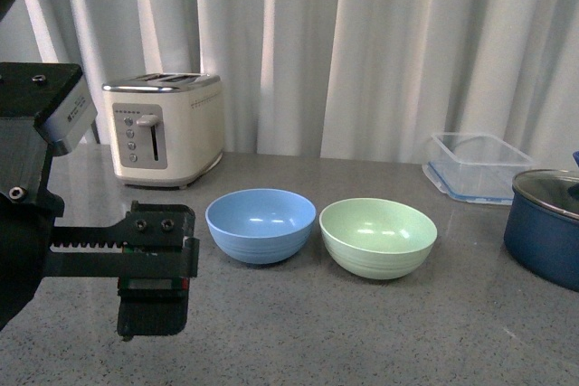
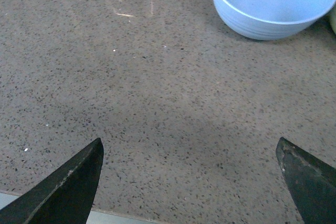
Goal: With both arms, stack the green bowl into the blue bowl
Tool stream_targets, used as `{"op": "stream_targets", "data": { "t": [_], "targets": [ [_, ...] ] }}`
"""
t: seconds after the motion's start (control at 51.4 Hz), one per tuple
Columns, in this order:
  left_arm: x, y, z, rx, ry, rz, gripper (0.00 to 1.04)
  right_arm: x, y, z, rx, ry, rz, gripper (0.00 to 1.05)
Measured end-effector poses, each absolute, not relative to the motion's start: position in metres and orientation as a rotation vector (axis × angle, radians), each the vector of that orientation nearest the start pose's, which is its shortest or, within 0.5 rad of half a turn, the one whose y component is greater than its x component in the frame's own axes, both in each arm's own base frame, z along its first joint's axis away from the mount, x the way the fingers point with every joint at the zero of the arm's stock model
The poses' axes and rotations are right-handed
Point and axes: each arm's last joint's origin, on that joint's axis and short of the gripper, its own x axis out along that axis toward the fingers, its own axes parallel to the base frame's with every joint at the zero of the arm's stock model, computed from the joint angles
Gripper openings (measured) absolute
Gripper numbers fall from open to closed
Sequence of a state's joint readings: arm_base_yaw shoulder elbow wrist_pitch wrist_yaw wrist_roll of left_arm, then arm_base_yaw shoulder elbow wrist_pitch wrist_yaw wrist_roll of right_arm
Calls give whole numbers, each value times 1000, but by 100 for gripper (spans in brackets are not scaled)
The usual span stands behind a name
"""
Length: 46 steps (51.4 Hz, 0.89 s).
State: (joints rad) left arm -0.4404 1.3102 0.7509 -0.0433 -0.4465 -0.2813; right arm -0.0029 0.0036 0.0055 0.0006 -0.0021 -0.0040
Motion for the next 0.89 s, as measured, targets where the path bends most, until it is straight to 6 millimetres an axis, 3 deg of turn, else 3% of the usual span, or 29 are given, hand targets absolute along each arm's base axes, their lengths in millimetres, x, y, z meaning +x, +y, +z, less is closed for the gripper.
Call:
{"op": "stream_targets", "data": {
  "t": [0.097,0.214,0.272,0.486,0.895],
  "targets": [
    [250,-101,223,-9,511,78,96,98,0,165,-4,-2,-2,95],
    [231,-80,202,-22,148,-21,69,98,0,165,-4,-2,-2,95],
    [217,-64,206,-36,21,-12,55,98,0,165,-4,-2,-2,95],
    [182,-32,188,-11,12,-10,3,98,0,165,-4,-2,-2,95],
    [148,-11,175,-7,9,-12,4,98,0,165,-4,-2,-2,95]
  ]
}}
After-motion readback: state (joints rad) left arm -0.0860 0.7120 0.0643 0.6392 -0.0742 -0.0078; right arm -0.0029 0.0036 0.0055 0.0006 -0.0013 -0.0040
